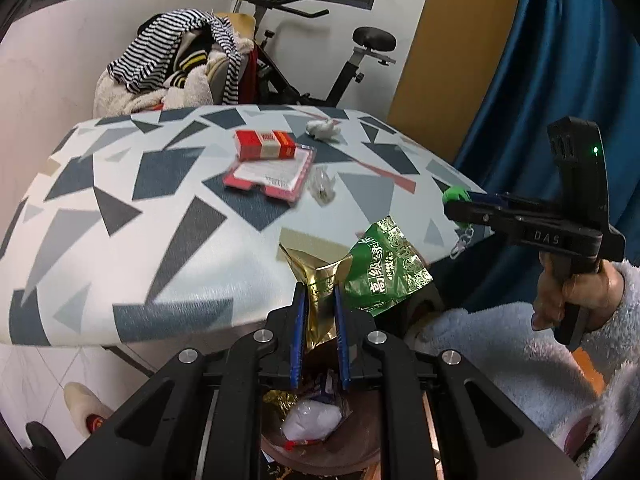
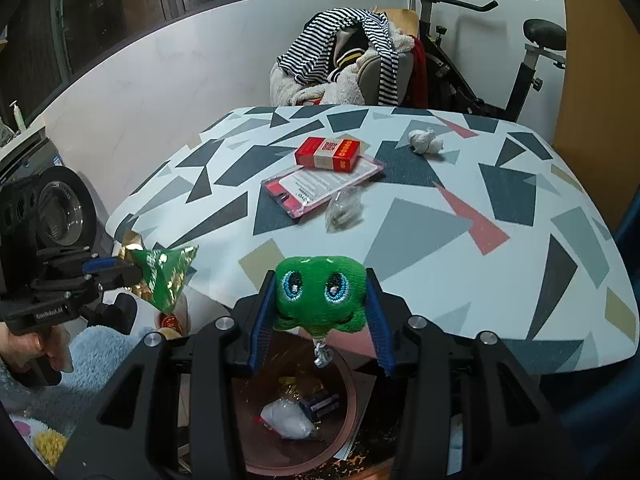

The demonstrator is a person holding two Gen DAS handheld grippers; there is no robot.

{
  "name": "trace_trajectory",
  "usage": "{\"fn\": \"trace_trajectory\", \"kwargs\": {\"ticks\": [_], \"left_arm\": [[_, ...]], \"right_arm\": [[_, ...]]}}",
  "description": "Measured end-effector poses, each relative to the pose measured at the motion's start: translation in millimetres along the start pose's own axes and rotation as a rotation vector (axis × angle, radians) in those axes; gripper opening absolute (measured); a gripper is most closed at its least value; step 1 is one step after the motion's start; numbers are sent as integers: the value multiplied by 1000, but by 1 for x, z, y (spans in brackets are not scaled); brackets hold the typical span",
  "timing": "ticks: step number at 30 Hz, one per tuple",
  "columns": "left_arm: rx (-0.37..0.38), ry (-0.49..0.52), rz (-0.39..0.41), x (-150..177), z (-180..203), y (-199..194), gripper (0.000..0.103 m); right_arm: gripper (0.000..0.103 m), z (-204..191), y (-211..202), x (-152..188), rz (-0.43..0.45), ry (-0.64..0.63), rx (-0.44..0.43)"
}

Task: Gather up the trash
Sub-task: 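Carry the foil wrapper into the bin and open the left tool while the right tool carries the frog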

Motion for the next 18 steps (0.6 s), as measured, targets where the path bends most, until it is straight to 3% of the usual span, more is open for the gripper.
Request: {"fn": "trace_trajectory", "kwargs": {"ticks": [18], "left_arm": [[-9, -37, -155, 55, -15, 37, 14]], "right_arm": [[44, -5, 8, 19, -41, -4, -18]]}}
Point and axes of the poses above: each gripper's, at about its wrist camera, not at the fingertips, and y roughly the way its jaws point, z to its right, x to its underside, the point moved 4 cm from there along y, roughly the way its jaws point, and after that the axes turned 14 degrees about x, right-handed, at the moved point
